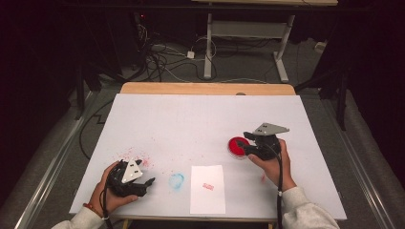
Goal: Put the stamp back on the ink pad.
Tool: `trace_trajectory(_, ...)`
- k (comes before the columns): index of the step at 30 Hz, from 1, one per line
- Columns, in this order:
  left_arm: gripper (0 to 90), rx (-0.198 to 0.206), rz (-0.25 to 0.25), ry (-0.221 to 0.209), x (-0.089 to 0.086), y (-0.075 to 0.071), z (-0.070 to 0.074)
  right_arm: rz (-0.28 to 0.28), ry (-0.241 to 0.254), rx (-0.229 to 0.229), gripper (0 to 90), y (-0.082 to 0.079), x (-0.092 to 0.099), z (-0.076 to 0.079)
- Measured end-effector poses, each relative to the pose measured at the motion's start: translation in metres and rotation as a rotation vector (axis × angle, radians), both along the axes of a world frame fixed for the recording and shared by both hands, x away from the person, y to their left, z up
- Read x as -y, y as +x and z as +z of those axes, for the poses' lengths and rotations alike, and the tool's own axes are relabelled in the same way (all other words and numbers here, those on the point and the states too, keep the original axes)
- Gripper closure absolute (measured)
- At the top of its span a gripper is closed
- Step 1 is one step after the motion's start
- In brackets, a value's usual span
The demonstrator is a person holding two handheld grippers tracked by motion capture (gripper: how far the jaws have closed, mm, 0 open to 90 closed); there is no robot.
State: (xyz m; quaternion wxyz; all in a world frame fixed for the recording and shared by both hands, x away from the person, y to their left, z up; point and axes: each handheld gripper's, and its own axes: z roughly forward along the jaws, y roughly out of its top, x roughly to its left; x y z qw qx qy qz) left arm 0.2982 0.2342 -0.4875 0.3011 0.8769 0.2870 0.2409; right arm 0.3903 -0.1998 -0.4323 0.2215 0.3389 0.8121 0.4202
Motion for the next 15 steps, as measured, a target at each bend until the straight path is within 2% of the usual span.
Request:
trace_trajectory(2, 22.3, -0.010, 0.004, -0.005, 0.000, -0.001, 0.000, -0.005, 0.003, 0.012, 52.2, -0.002, 0.004, 0.004)
trace_trajectory(3, 22.3, 0.000, 0.002, -0.005, 0.000, 0.000, 0.000, -0.010, 0.003, 0.019, 51.6, -0.003, 0.006, 0.006)
trace_trajectory(6, 22.3, 0.002, 0.001, -0.005, 0.000, 0.000, 0.001, -0.016, -0.024, 0.041, 48.9, -0.008, 0.011, 0.010)
trace_trajectory(12, 22.1, 0.006, -0.001, -0.008, -0.001, -0.001, 0.002, -0.011, -0.042, 0.091, 44.2, -0.021, 0.019, 0.017)
trace_trajectory(13, 22.0, -0.005, 0.003, -0.014, -0.001, -0.001, 0.001, -0.009, -0.049, 0.098, 43.8, -0.024, 0.020, 0.018)
trace_trajectory(15, 22.0, 0.008, -0.002, -0.010, -0.001, -0.001, 0.002, -0.007, -0.058, 0.115, 41.5, -0.029, 0.022, 0.020)
